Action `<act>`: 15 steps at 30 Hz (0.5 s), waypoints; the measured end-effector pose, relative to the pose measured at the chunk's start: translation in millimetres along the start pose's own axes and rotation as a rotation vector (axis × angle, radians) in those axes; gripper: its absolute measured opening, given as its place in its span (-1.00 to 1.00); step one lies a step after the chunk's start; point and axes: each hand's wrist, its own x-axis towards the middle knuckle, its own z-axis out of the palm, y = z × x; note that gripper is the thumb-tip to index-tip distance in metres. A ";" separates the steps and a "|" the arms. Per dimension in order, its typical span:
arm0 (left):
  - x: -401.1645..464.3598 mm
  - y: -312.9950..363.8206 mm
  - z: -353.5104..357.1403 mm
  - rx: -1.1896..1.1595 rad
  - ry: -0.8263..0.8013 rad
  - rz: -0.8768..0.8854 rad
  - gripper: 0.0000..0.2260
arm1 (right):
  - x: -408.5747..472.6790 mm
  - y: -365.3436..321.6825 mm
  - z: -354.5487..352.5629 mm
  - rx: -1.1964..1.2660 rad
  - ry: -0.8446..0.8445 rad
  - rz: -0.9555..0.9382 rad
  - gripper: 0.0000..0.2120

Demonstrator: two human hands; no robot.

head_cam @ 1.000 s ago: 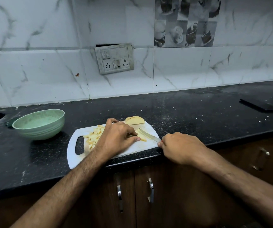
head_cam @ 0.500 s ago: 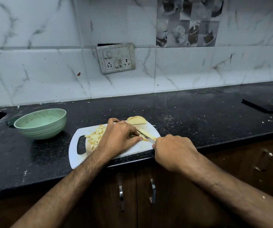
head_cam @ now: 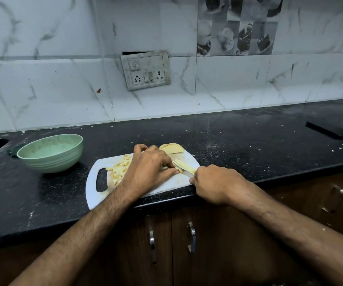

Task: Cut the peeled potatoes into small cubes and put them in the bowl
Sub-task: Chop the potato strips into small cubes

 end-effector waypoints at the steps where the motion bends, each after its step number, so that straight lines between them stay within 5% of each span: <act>1: -0.5 0.8 -0.3 0.031 0.009 0.003 -0.73 | -2.6 -0.5 0.6 -0.025 0.026 -0.016 -0.67; 6: -2.0 0.2 -0.6 0.106 0.020 0.032 -0.73 | -34.3 2.0 10.7 -0.152 0.135 -0.076 -0.70; 15: -2.5 0.7 -0.4 0.014 -0.061 0.020 -0.76 | -49.7 36.7 -10.5 -0.162 0.049 -0.034 -0.65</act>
